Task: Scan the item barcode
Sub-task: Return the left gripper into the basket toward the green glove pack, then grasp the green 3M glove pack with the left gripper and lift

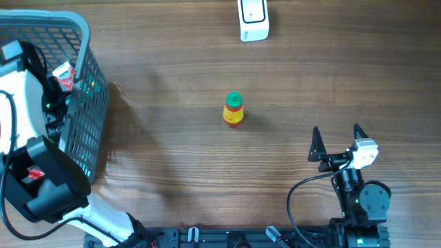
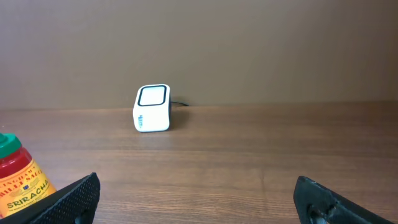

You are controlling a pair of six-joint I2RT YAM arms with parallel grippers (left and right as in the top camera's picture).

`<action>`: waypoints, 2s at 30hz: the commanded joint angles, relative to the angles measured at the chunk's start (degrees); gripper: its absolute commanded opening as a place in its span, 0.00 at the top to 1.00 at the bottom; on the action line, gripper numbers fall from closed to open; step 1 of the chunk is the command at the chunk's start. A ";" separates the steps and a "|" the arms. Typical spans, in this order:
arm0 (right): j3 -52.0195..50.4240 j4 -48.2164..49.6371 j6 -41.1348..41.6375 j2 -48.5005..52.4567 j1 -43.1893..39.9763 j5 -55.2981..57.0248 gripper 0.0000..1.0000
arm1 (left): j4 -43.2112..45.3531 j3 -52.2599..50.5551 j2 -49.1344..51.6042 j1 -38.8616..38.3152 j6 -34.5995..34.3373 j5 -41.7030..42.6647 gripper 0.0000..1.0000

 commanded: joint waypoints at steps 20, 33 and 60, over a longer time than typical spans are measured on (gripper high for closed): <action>-0.04 0.15 -0.63 0.00 0.17 0.33 0.00 | 7.61 -7.74 1.07 -0.04 -0.68 0.00 0.75; -0.07 0.15 -0.61 0.00 0.17 0.33 0.00 | 6.80 -7.72 -4.48 -0.04 -0.70 0.22 0.96; -0.07 0.15 -0.61 0.00 0.17 0.33 0.00 | 7.52 -7.74 -48.85 -1.33 1.07 4.31 0.96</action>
